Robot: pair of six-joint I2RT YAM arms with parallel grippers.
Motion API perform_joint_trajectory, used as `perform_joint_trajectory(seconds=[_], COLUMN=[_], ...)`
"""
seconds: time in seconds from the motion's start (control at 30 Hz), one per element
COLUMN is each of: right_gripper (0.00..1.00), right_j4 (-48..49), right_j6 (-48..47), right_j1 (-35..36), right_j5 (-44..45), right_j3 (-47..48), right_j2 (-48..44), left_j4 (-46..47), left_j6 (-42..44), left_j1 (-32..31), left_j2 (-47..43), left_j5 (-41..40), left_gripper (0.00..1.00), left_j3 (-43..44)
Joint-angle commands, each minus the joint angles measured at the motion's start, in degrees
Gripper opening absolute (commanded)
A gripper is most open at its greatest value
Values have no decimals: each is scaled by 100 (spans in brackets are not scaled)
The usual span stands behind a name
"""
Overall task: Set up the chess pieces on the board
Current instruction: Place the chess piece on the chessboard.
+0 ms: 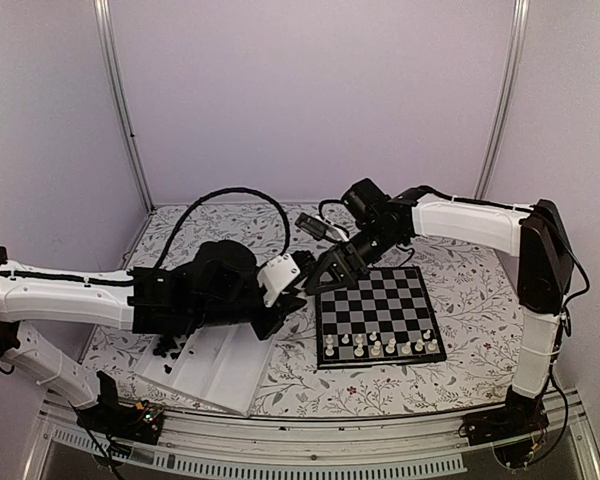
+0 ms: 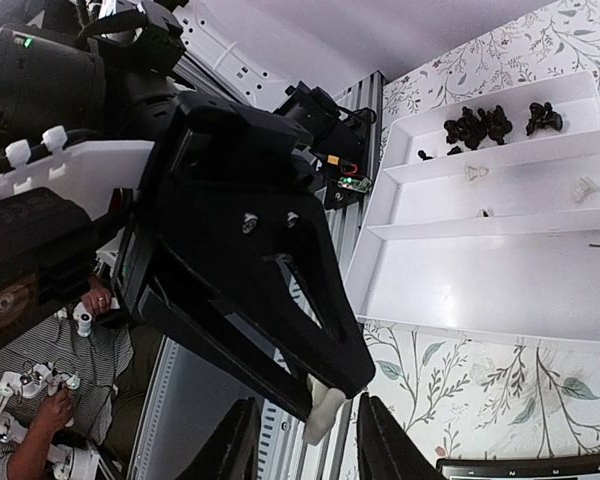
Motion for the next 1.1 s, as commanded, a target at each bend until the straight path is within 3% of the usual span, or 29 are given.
perform_joint_trajectory(seconds=[0.0, 0.37, 0.57, 0.7, 0.87, 0.93, 1.07], right_gripper=[30, 3, 0, 0, 0, 0, 0], right_j4=[-21, -6, -154, -395, -528, -608, -823], right_j6=[26, 26, -189, -672, -1277, -1529, -1894], right_j1=[104, 139, 112, -50, -162, -159, -146], right_j5=[14, 13, 738, 1608, 2834, 3260, 3774], right_j3=[129, 155, 305, 335, 84, 15, -68], right_j2=[115, 168, 101, -135, -599, -796, -1047], left_j4=[-6, 24, 59, 110, 974, 1499, 2030], left_j6=[44, -11, -59, 59, 275, 400, 28], left_j1=[-118, -158, -155, -156, 18, 266, 1312], left_j2=[108, 175, 51, -300, -934, -1234, -1559], left_j5=[-169, -390, -827, -1506, -2798, -2783, -1971], left_gripper=[0, 1, 31, 39, 71, 82, 92], left_j3=[177, 199, 46, -140, -510, -671, -633])
